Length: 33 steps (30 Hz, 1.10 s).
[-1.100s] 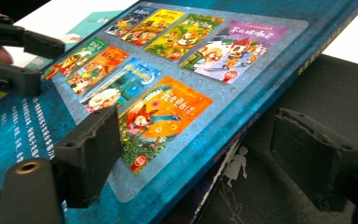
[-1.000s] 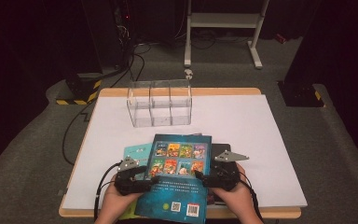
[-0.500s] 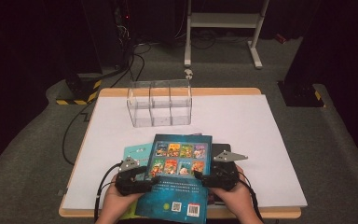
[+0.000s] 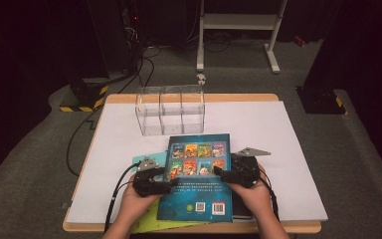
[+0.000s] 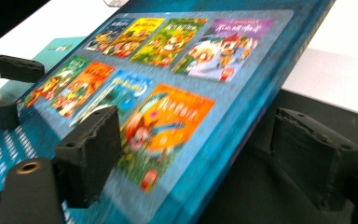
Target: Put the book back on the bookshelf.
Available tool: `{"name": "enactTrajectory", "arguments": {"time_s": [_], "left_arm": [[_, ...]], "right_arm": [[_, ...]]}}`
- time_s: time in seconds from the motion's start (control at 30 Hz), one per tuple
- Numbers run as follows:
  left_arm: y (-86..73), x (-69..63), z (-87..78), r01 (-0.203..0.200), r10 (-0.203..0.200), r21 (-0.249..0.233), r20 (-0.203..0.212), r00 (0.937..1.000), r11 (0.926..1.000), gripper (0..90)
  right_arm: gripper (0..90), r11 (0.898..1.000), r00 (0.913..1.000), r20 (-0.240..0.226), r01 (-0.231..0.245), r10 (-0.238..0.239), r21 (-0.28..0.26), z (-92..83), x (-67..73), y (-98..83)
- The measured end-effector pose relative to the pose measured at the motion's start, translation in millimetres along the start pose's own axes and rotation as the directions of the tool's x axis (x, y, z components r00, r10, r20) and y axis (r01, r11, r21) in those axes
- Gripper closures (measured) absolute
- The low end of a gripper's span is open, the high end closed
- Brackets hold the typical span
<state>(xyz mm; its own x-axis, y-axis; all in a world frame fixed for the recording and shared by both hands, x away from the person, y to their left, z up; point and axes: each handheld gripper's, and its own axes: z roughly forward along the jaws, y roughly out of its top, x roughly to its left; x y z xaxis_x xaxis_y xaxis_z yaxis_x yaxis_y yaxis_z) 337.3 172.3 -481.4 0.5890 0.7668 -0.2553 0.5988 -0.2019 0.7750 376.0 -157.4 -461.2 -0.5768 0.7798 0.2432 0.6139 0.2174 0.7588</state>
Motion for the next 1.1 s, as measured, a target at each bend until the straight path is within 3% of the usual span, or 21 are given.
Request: {"name": "enactTrajectory", "arguments": {"time_s": [0.27,0.63,0.73,0.83,1.1], "left_arm": [[-6.3,-3.1,-5.9,-0.014,0.014,0.009,0.019,0.9997,0.9999,19.9],[-11.5,-5.8,-7.8,-0.042,0.042,-0.002,0.032,0.9986,0.9991,17.8],[-11.9,-6.1,-7.6,-0.042,0.042,-0.004,0.029,0.9987,0.9991,17.1],[-11.9,-6.4,-7.3,-0.042,0.042,-0.001,0.027,0.9987,0.9991,16.1],[-12.1,-5.2,-7.7,-0.03,0.03,-0.004,0.029,0.9991,0.9995,15.8]], "right_arm": [[14.2,1.0,0.997,-0.076,-0.013,0.015,0.021,-0.6,10.3,-11.2],[18.8,0.998,0.9955,-0.087,-0.032,0.037,0.058,2.7,16.8,-8.8],[24.3,0.997,0.9949,-0.087,-0.045,0.051,0.066,1.2,16.1,-7.2],[33.4,0.995,0.9889,-0.128,-0.066,0.075,0.074,-1.5,11.5,-6.7],[39.4,0.999,0.993,-0.115,-0.019,0.024,0.043,-9.2,16.8,-6.7]]}}
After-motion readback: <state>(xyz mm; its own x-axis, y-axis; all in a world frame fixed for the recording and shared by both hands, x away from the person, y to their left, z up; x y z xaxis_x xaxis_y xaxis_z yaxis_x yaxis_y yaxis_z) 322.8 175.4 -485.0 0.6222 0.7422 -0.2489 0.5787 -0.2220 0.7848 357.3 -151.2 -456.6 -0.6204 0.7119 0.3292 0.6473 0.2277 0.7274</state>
